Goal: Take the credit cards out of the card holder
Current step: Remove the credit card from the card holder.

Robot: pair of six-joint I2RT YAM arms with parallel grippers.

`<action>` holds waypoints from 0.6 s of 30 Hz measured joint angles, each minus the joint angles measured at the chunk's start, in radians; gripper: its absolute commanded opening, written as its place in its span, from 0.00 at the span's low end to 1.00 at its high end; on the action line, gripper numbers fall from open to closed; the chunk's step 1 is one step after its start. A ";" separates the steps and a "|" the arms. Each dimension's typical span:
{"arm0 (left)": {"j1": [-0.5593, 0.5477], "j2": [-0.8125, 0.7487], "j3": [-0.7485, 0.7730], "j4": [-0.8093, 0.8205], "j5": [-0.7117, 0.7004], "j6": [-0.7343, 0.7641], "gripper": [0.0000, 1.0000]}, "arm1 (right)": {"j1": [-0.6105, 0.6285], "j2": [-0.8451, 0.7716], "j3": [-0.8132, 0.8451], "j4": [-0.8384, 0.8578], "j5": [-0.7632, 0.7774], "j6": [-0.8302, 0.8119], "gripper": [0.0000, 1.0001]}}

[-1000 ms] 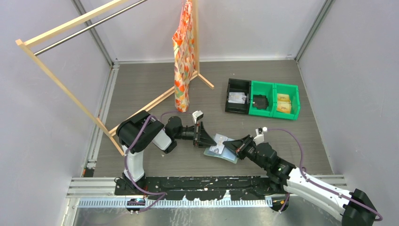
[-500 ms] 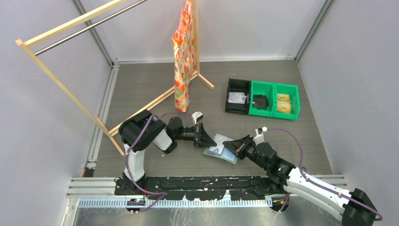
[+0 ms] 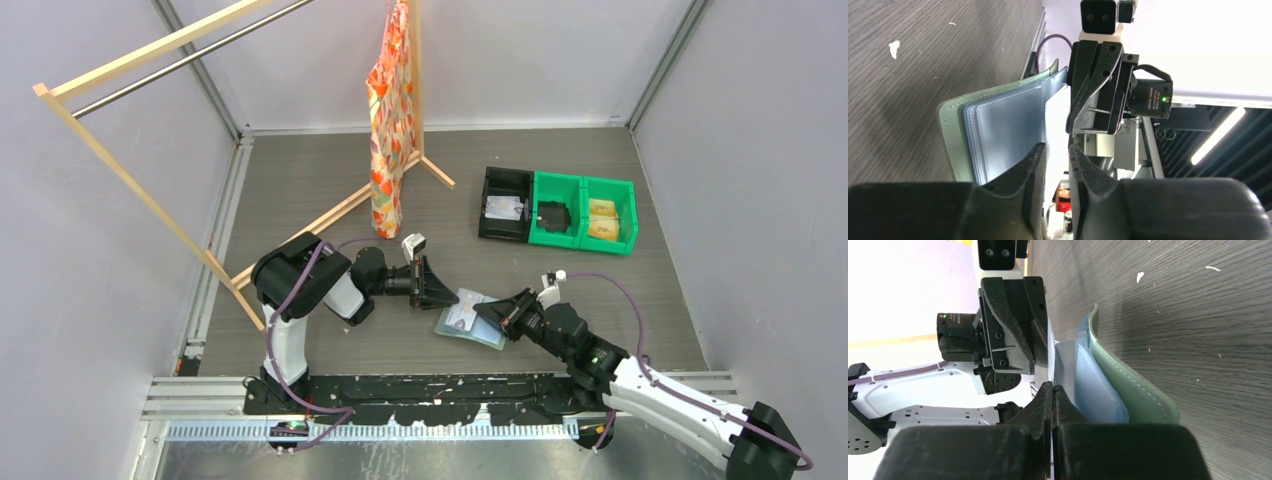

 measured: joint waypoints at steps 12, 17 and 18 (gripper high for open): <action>0.000 -0.003 -0.005 0.000 -0.009 -0.001 0.01 | 0.000 -0.038 0.000 -0.037 0.000 -0.001 0.01; 0.002 -0.004 -0.008 0.000 -0.010 -0.001 0.01 | 0.000 -0.037 0.000 -0.037 0.000 -0.001 0.01; 0.003 -0.004 -0.009 0.000 -0.010 -0.001 0.01 | 0.000 -0.037 0.000 -0.038 0.000 -0.001 0.01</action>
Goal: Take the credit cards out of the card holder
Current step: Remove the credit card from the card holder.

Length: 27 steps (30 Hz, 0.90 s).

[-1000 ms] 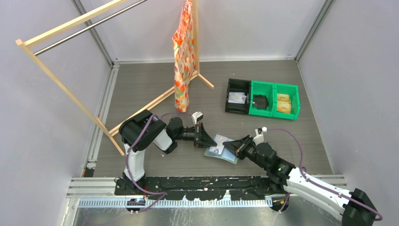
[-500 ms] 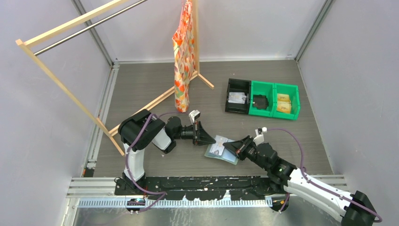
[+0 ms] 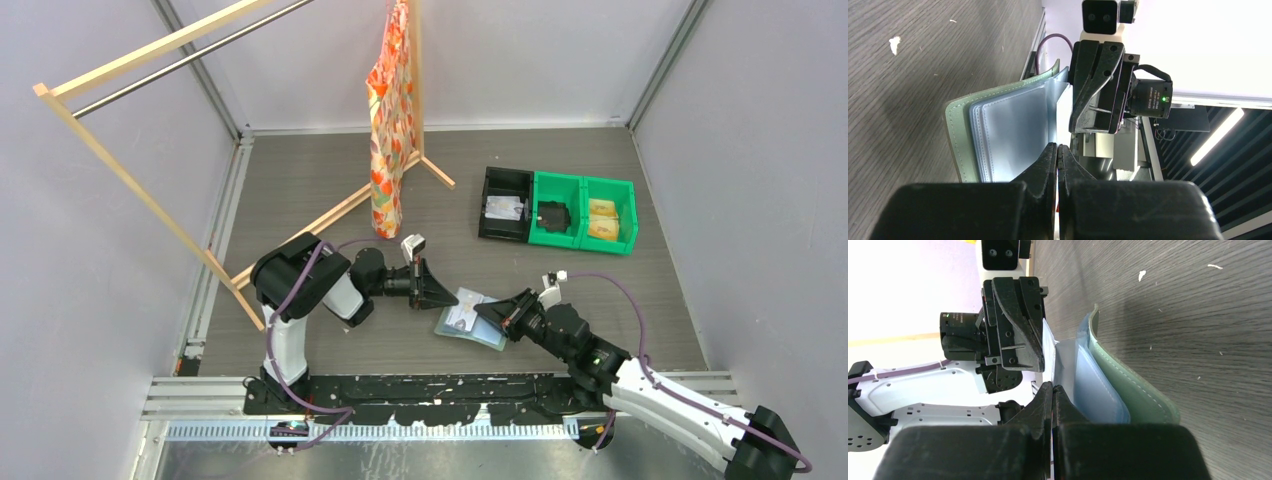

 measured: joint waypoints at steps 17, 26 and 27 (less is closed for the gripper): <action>0.082 -0.024 -0.038 0.002 0.018 -0.003 0.00 | -0.001 -0.133 0.000 -0.166 0.013 -0.003 0.01; 0.078 -0.024 -0.039 0.002 0.045 -0.014 0.37 | -0.001 -0.097 0.000 -0.164 0.016 -0.007 0.01; 0.077 -0.024 -0.041 0.002 0.049 -0.016 0.47 | -0.001 -0.087 0.000 -0.158 0.016 -0.007 0.01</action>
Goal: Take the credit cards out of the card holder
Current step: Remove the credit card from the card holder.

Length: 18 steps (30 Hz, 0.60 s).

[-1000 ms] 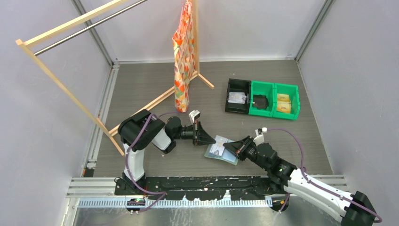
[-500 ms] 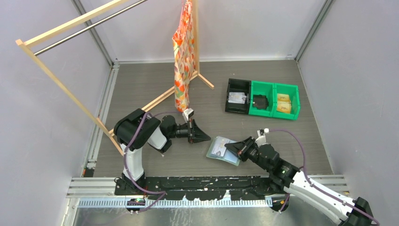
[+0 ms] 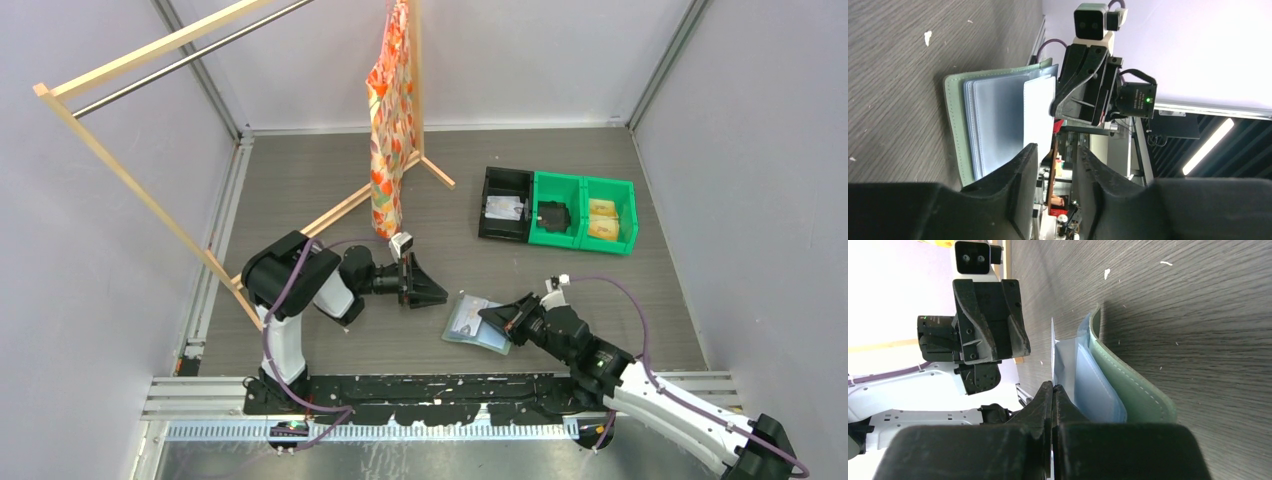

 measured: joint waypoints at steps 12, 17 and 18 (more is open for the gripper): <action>-0.069 -0.093 -0.042 0.009 0.015 0.019 0.62 | 0.000 0.041 0.000 0.071 0.000 0.000 0.01; -0.082 -0.065 -0.038 0.006 0.010 0.021 0.54 | 0.000 0.040 0.000 0.078 -0.001 0.000 0.01; -0.090 -0.056 -0.033 0.006 0.009 0.021 0.54 | 0.000 0.040 0.000 0.078 -0.001 0.000 0.01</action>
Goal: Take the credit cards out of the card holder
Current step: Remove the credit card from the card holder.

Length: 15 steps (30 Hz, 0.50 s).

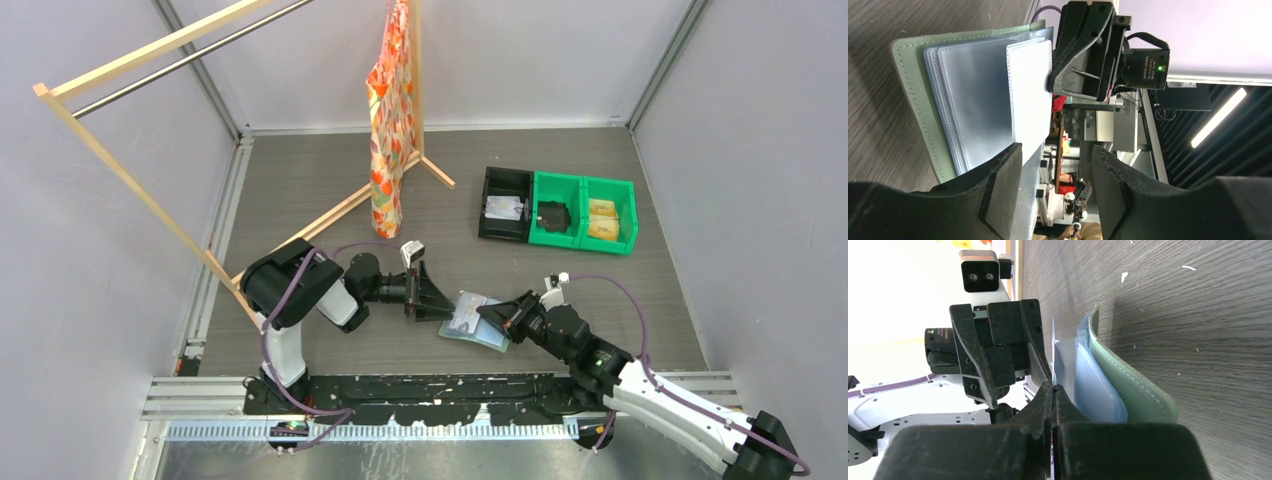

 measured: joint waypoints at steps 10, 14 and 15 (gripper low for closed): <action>-0.018 0.052 0.032 0.001 -0.004 0.000 0.49 | 0.000 0.000 0.000 -0.001 0.000 0.000 0.01; -0.018 0.071 0.033 0.000 -0.012 -0.001 0.54 | 0.000 -0.004 0.000 -0.003 0.000 0.000 0.01; -0.017 0.073 0.033 0.000 -0.014 -0.001 0.57 | 0.000 -0.008 0.000 -0.005 0.000 0.000 0.01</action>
